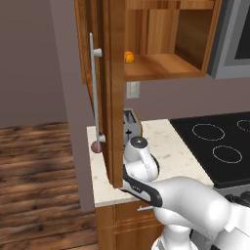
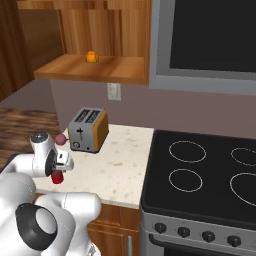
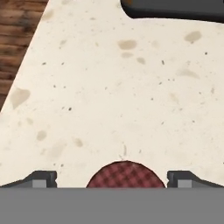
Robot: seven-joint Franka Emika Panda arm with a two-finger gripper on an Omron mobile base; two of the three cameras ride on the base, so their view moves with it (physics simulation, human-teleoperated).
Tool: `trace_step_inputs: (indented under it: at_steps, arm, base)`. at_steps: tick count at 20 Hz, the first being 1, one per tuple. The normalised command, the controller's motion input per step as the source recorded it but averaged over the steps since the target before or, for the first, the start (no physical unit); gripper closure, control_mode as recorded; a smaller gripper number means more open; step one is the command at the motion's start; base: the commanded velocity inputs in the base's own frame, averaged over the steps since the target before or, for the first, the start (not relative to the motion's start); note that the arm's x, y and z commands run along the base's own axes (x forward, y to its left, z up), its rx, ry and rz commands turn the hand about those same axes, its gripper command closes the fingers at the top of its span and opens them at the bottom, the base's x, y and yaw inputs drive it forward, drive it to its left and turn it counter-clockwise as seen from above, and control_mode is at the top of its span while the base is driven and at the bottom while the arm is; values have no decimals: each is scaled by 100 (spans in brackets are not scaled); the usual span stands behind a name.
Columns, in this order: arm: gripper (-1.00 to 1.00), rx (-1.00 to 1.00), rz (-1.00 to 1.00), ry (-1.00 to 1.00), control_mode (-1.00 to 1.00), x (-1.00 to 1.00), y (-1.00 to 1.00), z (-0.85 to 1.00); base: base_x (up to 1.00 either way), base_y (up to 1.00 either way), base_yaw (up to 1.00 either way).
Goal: Pick the jam and bar from the counter and place them in the cabinets closest to them.
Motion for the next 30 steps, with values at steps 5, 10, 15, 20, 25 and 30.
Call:
trace_step_inputs:
  at_steps: [5, 10, 15, 20, 25, 30]
  arm:
    - [-100, 0, -4, 0, -100, 0, 0, -17]
    - [-100, 0, -4, 0, -100, 0, 0, -17]
    - [100, 0, -1, -1, -100, 0, 0, -1]
    - [100, 0, 0, 0, -100, 0, -4, 14]
    - [100, 0, 0, 0, -100, -8, -10, 44]
    - [100, -2, 0, 0, -100, -11, -11, 64]
  base:
    - [0, 0, 0]
    - [0, 0, 0]
    - [0, 0, 0]
    - [0, 0, 0]
    - [0, 0, 0]
    - [0, 0, 0]
